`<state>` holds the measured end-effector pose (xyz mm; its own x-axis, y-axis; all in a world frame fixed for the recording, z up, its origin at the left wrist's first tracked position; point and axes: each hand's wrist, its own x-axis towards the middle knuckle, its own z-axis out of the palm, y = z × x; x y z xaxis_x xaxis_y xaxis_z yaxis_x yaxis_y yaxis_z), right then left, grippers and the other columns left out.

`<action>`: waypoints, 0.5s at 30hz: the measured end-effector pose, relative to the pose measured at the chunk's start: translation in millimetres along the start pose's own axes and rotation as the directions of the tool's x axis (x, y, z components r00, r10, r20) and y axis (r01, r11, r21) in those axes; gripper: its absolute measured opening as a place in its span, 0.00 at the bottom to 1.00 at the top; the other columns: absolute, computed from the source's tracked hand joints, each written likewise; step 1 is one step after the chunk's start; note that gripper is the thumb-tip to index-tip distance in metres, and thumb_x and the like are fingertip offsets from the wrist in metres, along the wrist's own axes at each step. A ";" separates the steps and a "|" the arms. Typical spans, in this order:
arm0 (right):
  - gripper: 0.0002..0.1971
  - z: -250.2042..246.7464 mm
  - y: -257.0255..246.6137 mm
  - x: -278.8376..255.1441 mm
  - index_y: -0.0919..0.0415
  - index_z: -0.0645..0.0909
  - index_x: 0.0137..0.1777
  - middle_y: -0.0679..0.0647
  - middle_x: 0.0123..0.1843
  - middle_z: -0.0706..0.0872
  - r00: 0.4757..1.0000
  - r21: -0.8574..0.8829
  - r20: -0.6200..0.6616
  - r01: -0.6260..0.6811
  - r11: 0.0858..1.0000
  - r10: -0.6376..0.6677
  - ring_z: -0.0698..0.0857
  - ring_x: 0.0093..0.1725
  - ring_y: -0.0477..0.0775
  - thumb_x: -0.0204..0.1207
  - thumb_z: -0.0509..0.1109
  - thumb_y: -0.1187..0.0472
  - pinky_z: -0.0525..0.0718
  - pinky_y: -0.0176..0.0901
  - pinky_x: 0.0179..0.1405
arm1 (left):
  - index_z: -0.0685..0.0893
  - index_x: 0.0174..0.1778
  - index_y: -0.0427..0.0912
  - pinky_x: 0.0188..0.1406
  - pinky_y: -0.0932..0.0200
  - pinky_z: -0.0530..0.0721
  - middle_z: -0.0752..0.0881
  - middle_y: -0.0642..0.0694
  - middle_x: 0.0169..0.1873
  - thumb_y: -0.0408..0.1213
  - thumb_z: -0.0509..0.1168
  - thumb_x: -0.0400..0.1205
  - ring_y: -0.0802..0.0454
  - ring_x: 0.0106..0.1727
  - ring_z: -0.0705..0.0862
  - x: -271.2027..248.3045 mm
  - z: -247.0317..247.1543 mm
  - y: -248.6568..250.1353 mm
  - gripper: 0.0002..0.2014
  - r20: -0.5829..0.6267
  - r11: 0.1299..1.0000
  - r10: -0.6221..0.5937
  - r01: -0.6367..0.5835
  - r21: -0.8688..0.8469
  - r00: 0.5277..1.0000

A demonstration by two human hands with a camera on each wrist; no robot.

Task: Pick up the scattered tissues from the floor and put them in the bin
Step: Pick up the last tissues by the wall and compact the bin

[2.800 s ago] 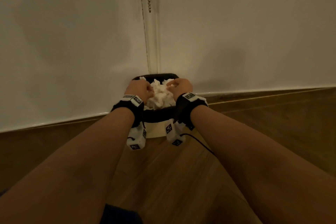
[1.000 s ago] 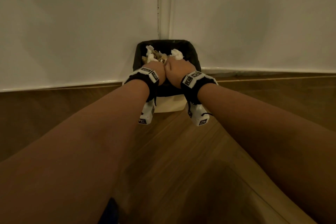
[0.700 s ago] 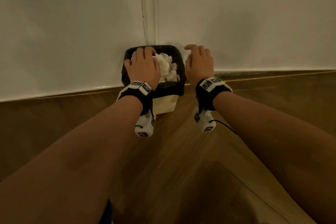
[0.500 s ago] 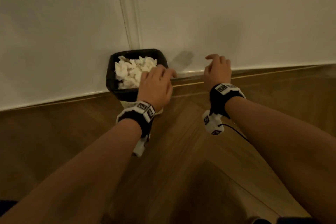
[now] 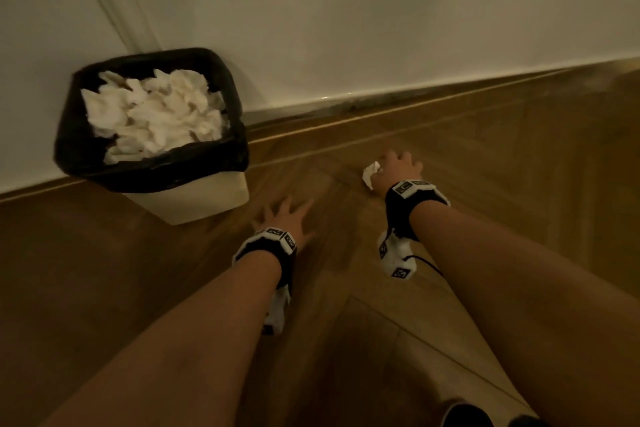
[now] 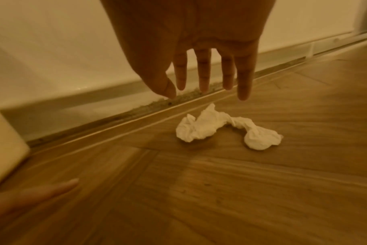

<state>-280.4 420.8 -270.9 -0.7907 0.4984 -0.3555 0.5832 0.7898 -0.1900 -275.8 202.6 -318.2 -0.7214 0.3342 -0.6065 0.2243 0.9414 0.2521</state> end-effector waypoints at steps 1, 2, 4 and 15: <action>0.27 5.1 3.4 5.3 0.57 0.61 0.77 0.61 0.78 0.61 0.999 -0.018 0.028 -0.029 0.999 0.029 0.61 0.75 0.71 0.80 0.60 0.50 0.69 0.63 0.70 | 0.43 0.79 0.70 0.76 0.27 0.53 0.39 0.51 0.82 0.59 0.61 0.80 0.28 0.80 0.41 8.7 0.0 -0.2 0.38 0.063 0.999 -0.022 0.021 0.026 0.998; 0.28 10.4 6.2 9.9 0.56 0.61 0.78 0.61 0.78 0.61 0.998 -0.040 0.044 -0.046 0.998 0.048 0.62 0.75 0.71 0.80 0.60 0.48 0.67 0.62 0.70 | 0.41 0.79 0.70 0.75 0.25 0.52 0.35 0.50 0.82 0.60 0.62 0.78 0.27 0.80 0.39 16.1 -1.1 0.9 0.40 0.107 0.998 -0.033 0.027 0.061 0.994; 0.29 19.7 10.0 18.9 0.54 0.60 0.79 0.61 0.79 0.60 0.996 -0.060 0.064 -0.056 0.997 0.060 0.62 0.76 0.70 0.80 0.58 0.45 0.64 0.63 0.72 | 0.40 0.79 0.68 0.74 0.23 0.50 0.32 0.47 0.81 0.60 0.66 0.76 0.28 0.81 0.42 26.4 -4.2 5.7 0.45 0.149 0.993 -0.032 0.014 0.121 0.988; 0.29 56.2 -7.5 38.2 0.36 0.56 0.78 0.59 0.83 0.52 0.983 -0.107 0.184 0.009 0.994 0.011 0.53 0.80 0.72 0.78 0.53 0.33 0.51 0.77 0.75 | 0.40 0.79 0.68 0.71 0.19 0.53 0.31 0.44 0.81 0.58 0.69 0.73 0.27 0.80 0.46 36.3 -4.5 7.5 0.48 0.185 0.989 -0.054 0.026 0.149 0.981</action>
<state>-304.5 413.9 -334.4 -0.7368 0.4328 -0.5195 0.5526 0.8281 -0.0938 -303.2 221.6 -334.9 -0.5985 0.2861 -0.7483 0.3005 0.9460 0.1213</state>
